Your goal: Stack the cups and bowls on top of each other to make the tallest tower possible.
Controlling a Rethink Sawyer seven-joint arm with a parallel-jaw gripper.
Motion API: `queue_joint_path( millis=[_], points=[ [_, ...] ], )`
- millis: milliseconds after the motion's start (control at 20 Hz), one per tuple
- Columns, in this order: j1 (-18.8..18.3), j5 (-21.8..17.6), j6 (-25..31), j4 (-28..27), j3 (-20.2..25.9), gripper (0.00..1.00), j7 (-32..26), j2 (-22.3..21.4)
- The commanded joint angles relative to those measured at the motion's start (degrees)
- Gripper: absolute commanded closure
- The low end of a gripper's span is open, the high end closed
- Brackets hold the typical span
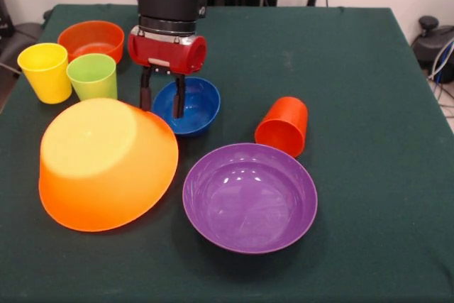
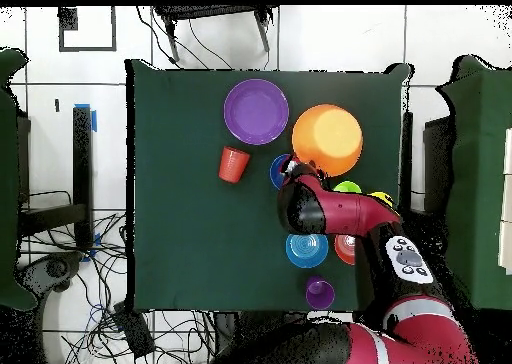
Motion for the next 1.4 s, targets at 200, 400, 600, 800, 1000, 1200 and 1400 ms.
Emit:
queue_joint_path(
  millis=[200,400,600,800,1000,1200,1400],
  points=[
    [-0.06,-3.32,1.16,-3.31,6.86,0.00,-0.22,1.78],
    [-0.41,-3.47,1.52,-3.29,7.22,0.00,-0.51,1.66],
    [-0.67,-3.44,2.65,-3.41,7.61,0.00,-1.15,-0.39],
    [2.91,-3.43,0.19,-5.09,2.47,0.00,-0.25,-2.90],
    [3.44,-2.98,-1.38,-5.78,1.36,0.00,0.73,-3.21],
    [3.09,-3.00,-1.17,-5.89,1.65,0.00,0.88,-3.45],
    [3.19,-3.04,-0.58,-5.97,1.69,0.00,0.85,-3.63]
  ],
)
